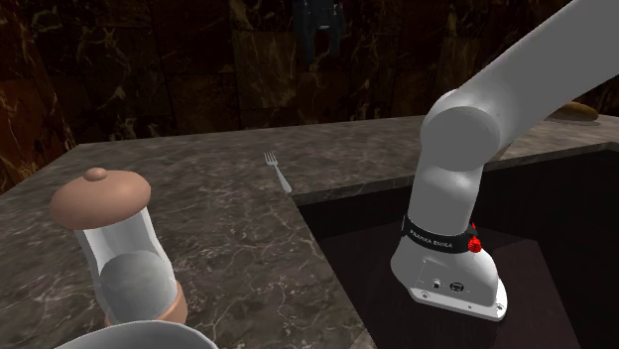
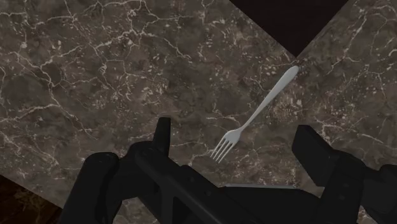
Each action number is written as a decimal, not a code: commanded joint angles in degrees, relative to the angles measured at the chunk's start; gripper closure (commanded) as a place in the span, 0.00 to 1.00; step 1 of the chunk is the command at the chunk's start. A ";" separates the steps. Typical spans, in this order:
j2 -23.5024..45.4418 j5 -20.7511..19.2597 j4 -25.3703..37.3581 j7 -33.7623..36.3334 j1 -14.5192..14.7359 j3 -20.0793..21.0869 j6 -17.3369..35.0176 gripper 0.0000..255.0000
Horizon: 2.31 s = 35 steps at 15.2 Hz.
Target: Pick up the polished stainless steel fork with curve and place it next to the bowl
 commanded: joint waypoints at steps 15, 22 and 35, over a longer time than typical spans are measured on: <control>13.41 5.58 -15.39 23.47 -4.11 4.77 33.73 0.00; 26.12 6.45 -16.00 33.64 -6.07 6.77 49.59 0.00; 31.06 5.93 -18.04 34.00 -6.31 6.86 56.57 0.00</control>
